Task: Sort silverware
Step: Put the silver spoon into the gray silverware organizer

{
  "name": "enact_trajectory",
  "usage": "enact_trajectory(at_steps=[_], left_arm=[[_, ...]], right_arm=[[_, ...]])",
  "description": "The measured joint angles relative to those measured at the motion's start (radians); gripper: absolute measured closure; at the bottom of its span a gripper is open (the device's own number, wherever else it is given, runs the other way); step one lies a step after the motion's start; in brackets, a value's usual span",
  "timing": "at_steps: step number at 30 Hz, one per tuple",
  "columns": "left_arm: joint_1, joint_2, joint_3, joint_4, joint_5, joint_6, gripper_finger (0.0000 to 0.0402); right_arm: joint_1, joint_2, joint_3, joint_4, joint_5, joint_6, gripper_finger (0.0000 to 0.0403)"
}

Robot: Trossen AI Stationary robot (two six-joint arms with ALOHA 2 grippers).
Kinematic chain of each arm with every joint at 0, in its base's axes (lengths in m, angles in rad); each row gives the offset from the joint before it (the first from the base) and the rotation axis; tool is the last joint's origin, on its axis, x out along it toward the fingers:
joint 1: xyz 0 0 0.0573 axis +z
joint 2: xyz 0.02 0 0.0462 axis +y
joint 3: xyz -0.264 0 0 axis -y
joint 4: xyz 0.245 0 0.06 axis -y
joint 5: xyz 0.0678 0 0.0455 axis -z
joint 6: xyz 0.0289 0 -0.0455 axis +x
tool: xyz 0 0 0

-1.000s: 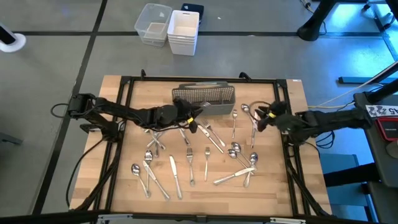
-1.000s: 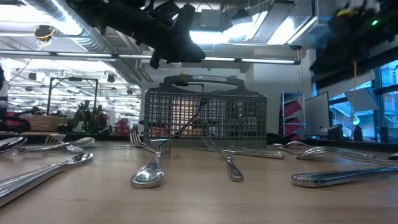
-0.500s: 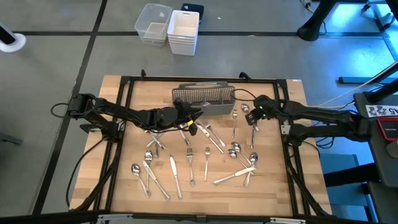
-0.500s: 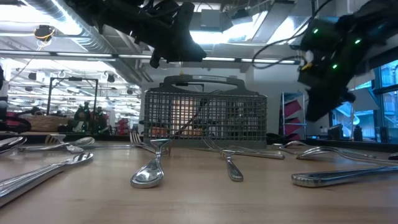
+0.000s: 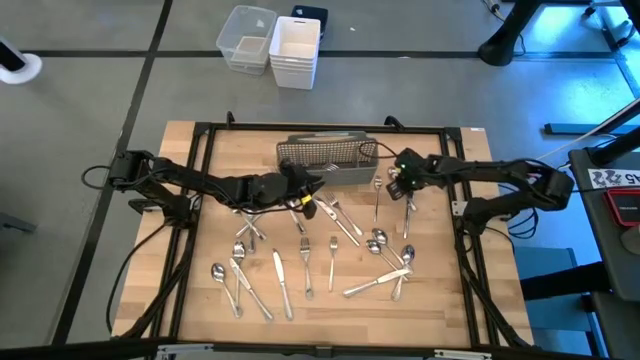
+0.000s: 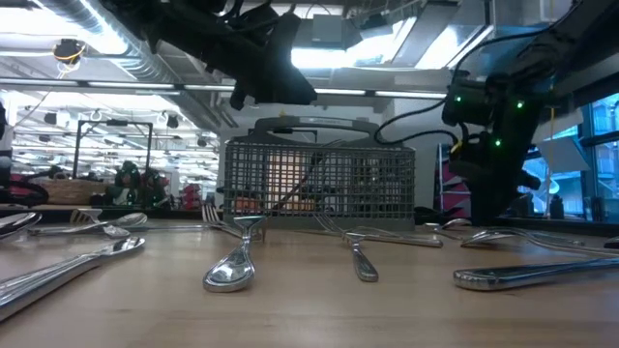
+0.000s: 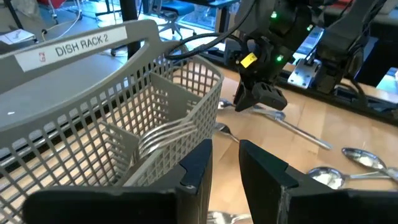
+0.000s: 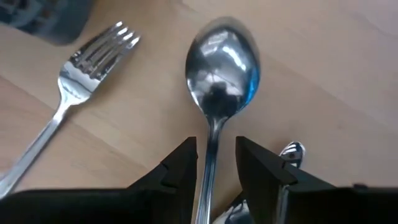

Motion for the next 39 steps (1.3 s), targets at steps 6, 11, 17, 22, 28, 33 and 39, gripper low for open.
enact_trajectory(at_steps=[6,11,17,22,28,33,39], left_arm=[[0.000,0.000,0.000,-0.014,0.000,-0.005,0.0329],[0.000,0.000,0.000,-0.015,0.000,-0.007,0.0329],[0.000,0.000,0.000,-0.024,0.000,-0.012,0.0329],[0.000,0.000,0.000,-0.024,0.000,-0.012,0.0329],[0.000,0.000,0.000,-0.024,0.000,-0.012,0.0329],[0.000,0.000,0.000,-0.024,0.000,-0.012,0.0329],[0.000,0.000,0.000,-0.024,0.000,-0.012,0.0329]], right_arm=[[0.001,0.052,0.001,0.059,0.002,-0.050,0.0297],[0.001,0.077,0.003,0.065,0.011,-0.050,0.0344],[0.001,0.078,0.003,0.064,0.020,-0.051,0.0388],[0.001,0.077,0.043,-0.009,0.021,-0.048,0.0378],[0.001,0.062,0.147,-0.121,0.027,-0.063,0.0391],[0.001,0.063,0.262,-0.274,0.031,-0.075,0.0391],[0.003,0.061,0.400,-0.532,0.114,-0.099,0.0391]])
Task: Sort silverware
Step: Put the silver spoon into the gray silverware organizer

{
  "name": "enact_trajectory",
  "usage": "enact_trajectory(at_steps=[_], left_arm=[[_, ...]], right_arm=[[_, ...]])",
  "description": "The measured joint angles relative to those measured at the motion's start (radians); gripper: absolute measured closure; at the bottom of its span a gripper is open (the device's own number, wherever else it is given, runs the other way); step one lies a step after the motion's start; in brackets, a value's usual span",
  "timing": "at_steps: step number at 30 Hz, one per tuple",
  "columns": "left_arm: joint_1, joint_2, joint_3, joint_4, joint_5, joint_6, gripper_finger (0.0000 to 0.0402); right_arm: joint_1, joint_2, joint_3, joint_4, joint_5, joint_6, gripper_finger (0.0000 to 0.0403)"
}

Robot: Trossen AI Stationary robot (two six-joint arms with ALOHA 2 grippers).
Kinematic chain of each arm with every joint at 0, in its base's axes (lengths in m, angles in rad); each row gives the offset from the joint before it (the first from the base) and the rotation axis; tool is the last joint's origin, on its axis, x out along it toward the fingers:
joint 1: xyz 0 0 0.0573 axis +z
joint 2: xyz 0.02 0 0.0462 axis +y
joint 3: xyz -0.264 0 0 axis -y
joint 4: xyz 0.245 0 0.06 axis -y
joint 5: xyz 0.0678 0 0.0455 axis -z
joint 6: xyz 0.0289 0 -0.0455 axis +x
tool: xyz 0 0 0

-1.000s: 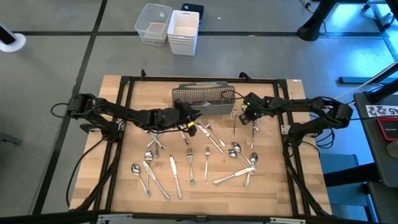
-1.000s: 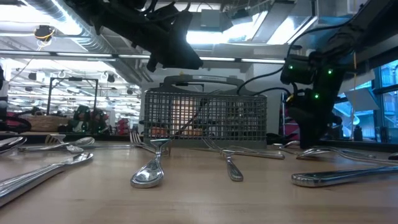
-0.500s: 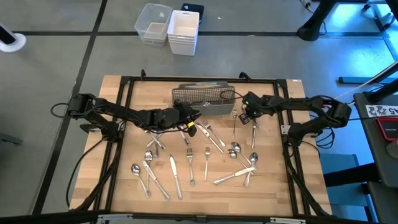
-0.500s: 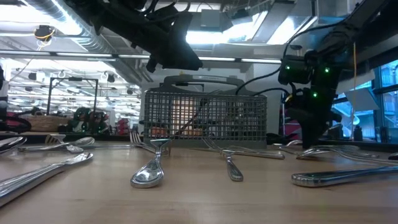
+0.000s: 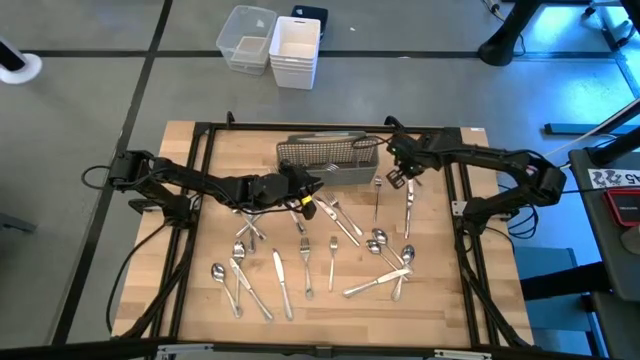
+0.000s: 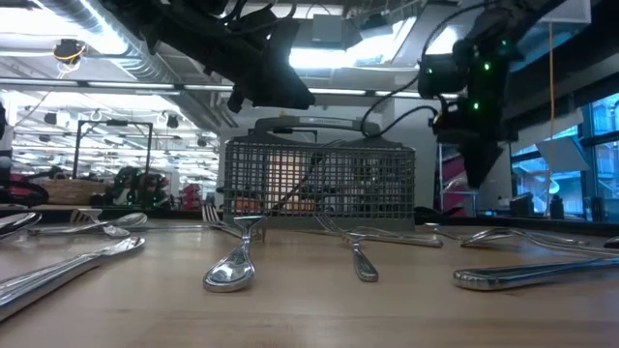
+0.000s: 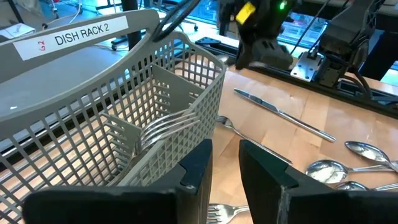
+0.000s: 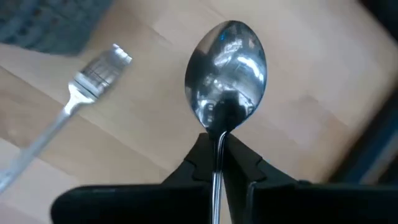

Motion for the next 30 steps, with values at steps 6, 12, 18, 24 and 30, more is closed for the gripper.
enact_trajectory(at_steps=[6,12,18,24,30], left_arm=[[0.000,0.000,0.000,0.000,0.000,0.001,0.0329],[0.000,0.000,0.000,0.000,0.000,0.005,0.0329],[0.000,0.000,0.000,0.000,0.000,0.005,0.0329],[0.000,0.000,0.000,0.000,0.000,0.005,0.0329],[0.000,0.000,0.000,0.001,0.000,0.005,0.0329]], right_arm=[[0.000,0.000,0.126,-0.197,0.045,-0.002,0.0391],[0.000,0.000,0.267,-0.360,0.045,-0.013,0.0391],[0.000,0.000,0.422,-0.441,-0.019,-0.048,0.0391],[0.000,-0.013,0.534,-0.291,-0.167,-0.121,0.0391],[0.062,-0.059,0.471,0.110,-0.351,-0.223,0.0391]])
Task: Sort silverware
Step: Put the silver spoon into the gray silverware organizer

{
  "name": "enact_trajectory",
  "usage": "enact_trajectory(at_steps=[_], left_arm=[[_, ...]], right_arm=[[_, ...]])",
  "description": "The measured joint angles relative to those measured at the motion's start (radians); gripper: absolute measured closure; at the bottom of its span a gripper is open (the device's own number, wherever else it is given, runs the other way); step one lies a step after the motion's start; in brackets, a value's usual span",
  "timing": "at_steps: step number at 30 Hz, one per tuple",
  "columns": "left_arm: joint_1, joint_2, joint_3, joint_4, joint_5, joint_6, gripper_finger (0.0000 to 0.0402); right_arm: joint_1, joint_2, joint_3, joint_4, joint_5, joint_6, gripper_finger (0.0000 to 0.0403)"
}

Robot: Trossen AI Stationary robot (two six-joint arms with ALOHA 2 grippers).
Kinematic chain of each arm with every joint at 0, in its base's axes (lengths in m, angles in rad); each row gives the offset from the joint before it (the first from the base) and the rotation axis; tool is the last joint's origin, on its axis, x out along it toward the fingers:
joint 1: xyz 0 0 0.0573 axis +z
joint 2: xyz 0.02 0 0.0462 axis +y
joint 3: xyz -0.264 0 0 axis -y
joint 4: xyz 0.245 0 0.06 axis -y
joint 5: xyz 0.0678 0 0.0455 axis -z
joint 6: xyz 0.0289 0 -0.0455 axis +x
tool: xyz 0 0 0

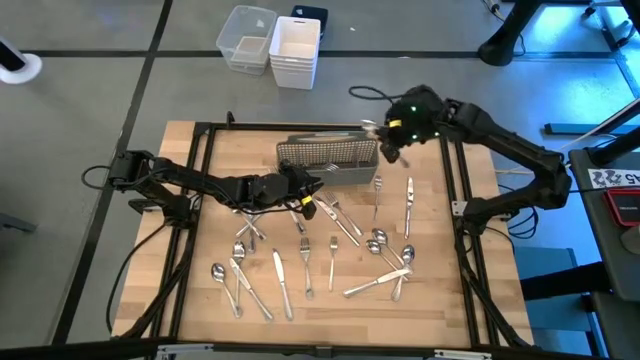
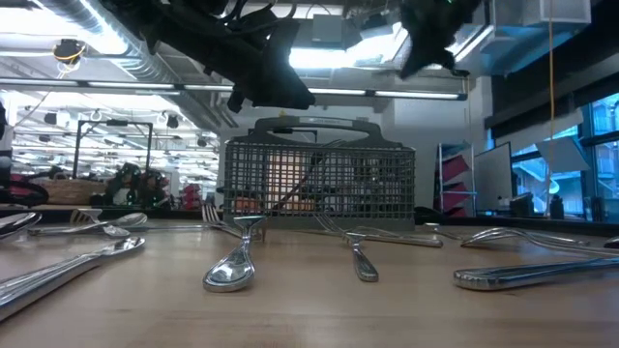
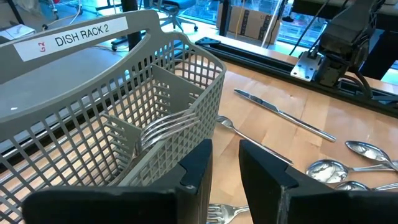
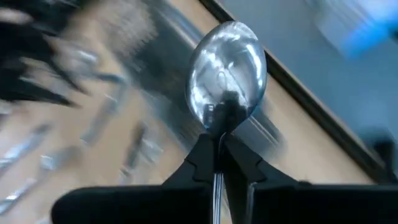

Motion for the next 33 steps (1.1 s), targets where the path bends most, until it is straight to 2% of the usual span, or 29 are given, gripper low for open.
enact_trajectory(at_steps=[3,7,18,24,33], left_arm=[[0.000,0.000,0.000,0.000,0.000,0.000,0.0329],[0.000,0.000,0.000,0.000,0.000,0.000,0.0329],[0.000,0.000,0.000,-0.007,0.000,0.000,0.0329],[0.000,0.000,0.000,-0.005,-0.001,0.006,0.0329],[-0.002,0.000,0.000,-0.005,0.000,-0.004,0.0329]], right_arm=[[0.062,-0.002,-0.063,0.209,-0.045,-0.071,0.0391],[0.130,0.010,-0.169,0.468,-0.053,-0.136,0.0391],[0.147,0.077,-0.479,1.099,0.056,-0.318,0.0391],[0.147,0.138,-0.550,1.280,0.073,-0.379,0.0391],[0.147,0.259,-0.553,1.328,0.134,-0.414,0.0377]])
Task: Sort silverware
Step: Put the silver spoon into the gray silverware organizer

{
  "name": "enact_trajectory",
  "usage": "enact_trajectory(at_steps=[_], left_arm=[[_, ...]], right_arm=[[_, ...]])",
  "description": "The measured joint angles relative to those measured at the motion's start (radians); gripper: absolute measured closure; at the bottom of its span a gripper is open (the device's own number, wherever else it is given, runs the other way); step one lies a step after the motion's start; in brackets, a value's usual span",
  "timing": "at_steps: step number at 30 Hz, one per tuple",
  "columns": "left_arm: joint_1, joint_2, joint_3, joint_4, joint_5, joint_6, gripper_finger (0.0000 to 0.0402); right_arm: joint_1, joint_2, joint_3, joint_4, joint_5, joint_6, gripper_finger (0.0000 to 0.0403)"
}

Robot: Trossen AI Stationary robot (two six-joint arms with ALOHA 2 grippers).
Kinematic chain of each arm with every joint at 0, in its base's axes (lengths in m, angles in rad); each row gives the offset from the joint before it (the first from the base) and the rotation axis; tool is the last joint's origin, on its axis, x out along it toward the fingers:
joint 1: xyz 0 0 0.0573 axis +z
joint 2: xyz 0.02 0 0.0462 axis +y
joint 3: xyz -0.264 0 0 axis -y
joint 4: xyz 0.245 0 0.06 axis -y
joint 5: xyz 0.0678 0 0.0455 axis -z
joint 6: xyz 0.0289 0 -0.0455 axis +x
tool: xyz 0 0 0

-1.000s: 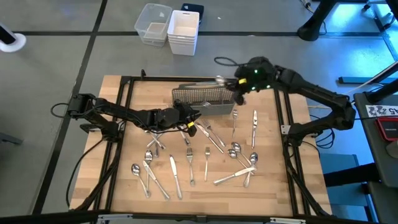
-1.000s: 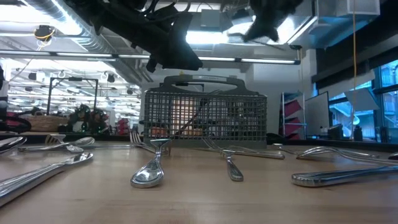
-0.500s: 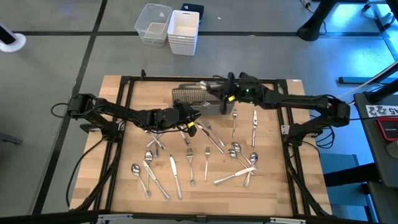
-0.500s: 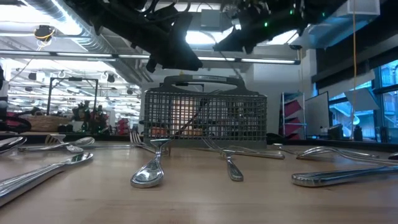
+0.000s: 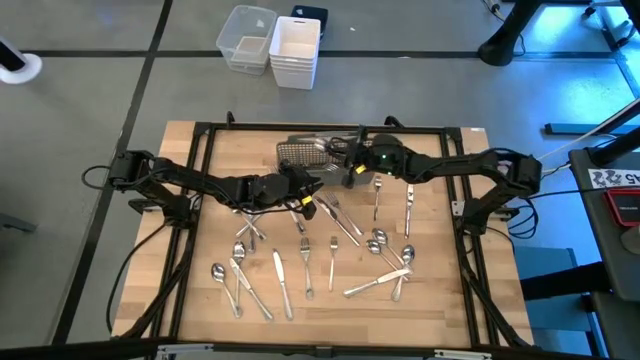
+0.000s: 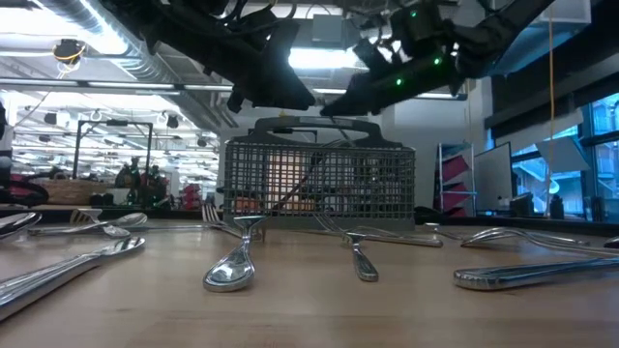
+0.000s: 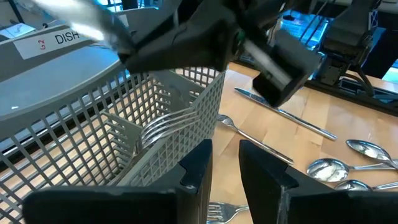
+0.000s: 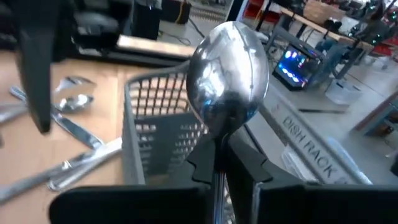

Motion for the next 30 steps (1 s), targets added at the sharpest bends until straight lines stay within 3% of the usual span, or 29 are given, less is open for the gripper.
enact_trajectory(at_steps=[18,30], left_arm=[[0.000,0.000,0.000,0.000,0.000,-0.046,0.0329],[0.000,-0.023,0.000,-0.065,0.000,-0.105,0.0329]], right_arm=[[0.000,0.019,0.000,-0.023,0.053,-0.017,0.0301],[0.000,0.010,0.000,-0.043,0.194,-0.018,0.0297]])
